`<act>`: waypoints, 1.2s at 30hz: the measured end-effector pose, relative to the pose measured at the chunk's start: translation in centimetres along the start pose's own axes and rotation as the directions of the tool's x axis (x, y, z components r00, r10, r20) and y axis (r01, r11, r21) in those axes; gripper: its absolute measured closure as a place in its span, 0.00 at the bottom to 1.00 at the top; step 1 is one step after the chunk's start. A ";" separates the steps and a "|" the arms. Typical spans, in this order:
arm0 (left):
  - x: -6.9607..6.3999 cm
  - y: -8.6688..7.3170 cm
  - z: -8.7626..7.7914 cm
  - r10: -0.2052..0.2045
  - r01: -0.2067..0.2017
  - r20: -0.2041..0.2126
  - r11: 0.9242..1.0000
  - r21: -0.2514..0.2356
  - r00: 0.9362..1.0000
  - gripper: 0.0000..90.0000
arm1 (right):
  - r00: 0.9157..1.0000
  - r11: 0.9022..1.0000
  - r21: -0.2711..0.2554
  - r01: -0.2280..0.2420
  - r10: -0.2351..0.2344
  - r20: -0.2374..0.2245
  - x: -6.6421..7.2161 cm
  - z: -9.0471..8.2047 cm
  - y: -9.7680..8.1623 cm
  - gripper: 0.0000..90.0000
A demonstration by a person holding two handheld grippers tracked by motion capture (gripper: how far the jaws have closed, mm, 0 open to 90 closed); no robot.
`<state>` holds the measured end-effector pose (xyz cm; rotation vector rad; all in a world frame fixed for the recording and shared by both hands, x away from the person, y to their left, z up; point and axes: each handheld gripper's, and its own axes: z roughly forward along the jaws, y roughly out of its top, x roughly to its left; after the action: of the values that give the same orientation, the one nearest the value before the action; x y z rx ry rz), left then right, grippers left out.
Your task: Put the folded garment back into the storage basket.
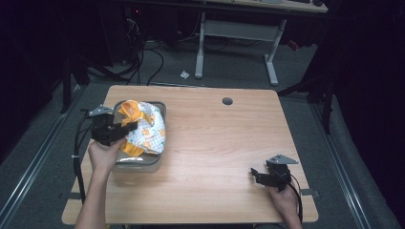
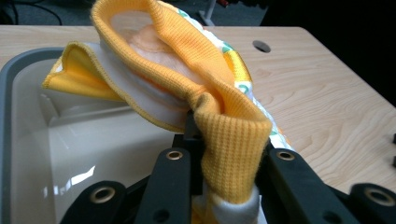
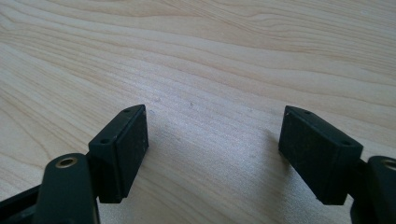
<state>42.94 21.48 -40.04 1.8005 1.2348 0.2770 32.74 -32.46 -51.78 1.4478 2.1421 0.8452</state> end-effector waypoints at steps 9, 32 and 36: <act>1.3 -0.8 1.2 -0.012 0.013 -0.027 0.999 0.039 1.000 0.86 | 1.000 1.000 0.000 0.000 0.000 0.000 0.0 0.0 0.0 0.27; 1.7 -1.7 4.7 0.072 -0.039 -0.155 0.978 0.203 0.985 0.83 | 1.000 1.000 0.000 0.000 0.000 0.000 0.0 0.0 0.0 0.27; 1.7 -1.9 5.1 0.069 -0.030 -0.167 0.974 0.225 0.984 0.76 | 1.000 1.000 0.000 0.000 0.000 0.000 0.0 0.0 0.0 0.27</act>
<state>45.66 20.28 -44.85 2.0360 1.3892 0.3417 32.74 -32.45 -51.78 1.4477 2.1421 0.8453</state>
